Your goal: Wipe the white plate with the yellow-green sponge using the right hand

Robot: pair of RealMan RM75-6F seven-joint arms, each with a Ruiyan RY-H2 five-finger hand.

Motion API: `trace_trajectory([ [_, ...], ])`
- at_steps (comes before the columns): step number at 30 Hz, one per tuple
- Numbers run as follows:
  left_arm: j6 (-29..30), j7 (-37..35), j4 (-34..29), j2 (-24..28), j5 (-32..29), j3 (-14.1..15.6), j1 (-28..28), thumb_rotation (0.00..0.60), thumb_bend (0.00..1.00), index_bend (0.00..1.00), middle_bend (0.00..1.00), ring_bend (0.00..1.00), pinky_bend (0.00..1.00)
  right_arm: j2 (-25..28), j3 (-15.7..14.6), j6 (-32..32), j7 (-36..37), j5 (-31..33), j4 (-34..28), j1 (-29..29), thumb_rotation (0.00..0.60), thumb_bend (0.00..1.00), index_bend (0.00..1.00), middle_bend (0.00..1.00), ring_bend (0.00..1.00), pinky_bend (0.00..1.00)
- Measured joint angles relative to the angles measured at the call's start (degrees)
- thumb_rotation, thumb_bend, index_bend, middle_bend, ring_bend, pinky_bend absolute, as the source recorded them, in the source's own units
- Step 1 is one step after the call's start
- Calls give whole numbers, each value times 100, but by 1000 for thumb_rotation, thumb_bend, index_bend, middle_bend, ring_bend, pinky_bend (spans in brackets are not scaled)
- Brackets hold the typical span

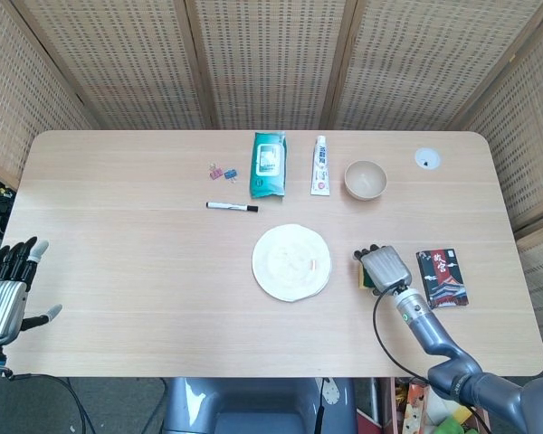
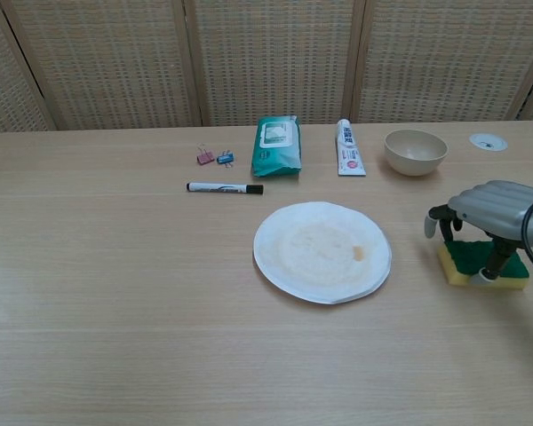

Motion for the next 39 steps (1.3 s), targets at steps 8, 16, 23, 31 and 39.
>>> trace_trajectory([
  [8, 10, -63, -29, 44, -20, -11, 6, 600, 0, 0, 0, 0, 0, 20, -37, 205, 89, -143, -5, 49, 600, 165, 357, 487, 400, 606],
  [16, -8, -101, -44, 63, -23, -8, -2, 600, 0, 0, 0, 0, 0, 328, 31, 539, 536, -315, -547, 79, 600, 169, 364, 502, 410, 613],
  [23, -41, -111, -44, 66, -47, -16, -20, 600, 0, 0, 0, 0, 0, 709, 216, 587, 1579, -525, -1195, 356, 600, 169, 364, 502, 411, 613],
  [31, -115, -179, -4, 76, -162, -64, -48, 600, 0, 0, 0, 0, 0, 560, 515, 212, 3151, -471, -1100, 895, 600, 177, 374, 505, 419, 613],
  [39, -175, -174, 43, 53, -208, -72, -76, 600, 0, 0, 0, 0, 0, -121, 540, 29, 3761, -457, -224, 1225, 600, 186, 400, 519, 420, 613],
])
